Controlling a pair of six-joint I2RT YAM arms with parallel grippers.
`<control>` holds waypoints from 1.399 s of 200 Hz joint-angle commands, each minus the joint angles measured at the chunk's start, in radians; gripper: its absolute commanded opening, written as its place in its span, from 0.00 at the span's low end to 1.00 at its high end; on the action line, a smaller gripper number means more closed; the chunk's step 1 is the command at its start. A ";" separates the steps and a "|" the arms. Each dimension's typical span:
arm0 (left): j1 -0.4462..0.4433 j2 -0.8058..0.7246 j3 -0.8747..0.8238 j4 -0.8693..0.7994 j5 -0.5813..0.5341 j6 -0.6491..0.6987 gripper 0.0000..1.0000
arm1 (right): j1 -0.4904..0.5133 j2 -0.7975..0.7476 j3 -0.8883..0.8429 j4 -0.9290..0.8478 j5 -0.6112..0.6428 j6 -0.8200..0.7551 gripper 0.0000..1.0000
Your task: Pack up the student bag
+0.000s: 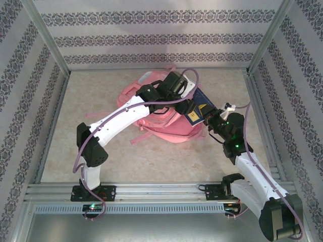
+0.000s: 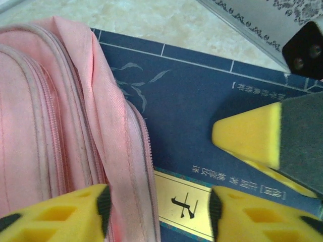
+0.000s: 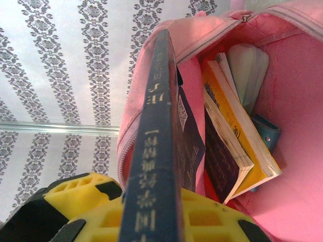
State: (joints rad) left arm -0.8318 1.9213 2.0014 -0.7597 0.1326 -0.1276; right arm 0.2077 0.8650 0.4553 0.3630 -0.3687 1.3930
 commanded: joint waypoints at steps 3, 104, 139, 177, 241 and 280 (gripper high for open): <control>-0.010 0.030 -0.001 -0.027 -0.023 0.011 0.42 | 0.021 -0.031 0.032 0.105 -0.055 -0.009 0.00; 0.014 -0.021 0.052 -0.023 -0.069 -0.011 0.00 | 0.016 -0.087 0.016 -0.022 -0.030 -0.090 0.00; 0.013 -0.040 0.039 -0.024 -0.017 -0.034 0.34 | 0.019 -0.080 0.022 -0.011 -0.030 -0.091 0.00; 0.013 -0.027 0.025 -0.016 0.015 -0.047 0.59 | 0.026 -0.078 0.017 -0.003 -0.029 -0.087 0.00; 0.008 0.049 0.003 -0.016 -0.022 -0.047 0.57 | 0.037 -0.067 0.048 -0.013 -0.051 -0.100 0.00; 0.008 0.073 0.022 -0.026 -0.063 -0.032 0.40 | 0.038 -0.067 0.048 -0.013 -0.053 -0.103 0.00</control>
State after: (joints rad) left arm -0.8230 1.9743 2.0136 -0.7639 0.1070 -0.1654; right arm 0.2272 0.8078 0.4553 0.2634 -0.3687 1.3247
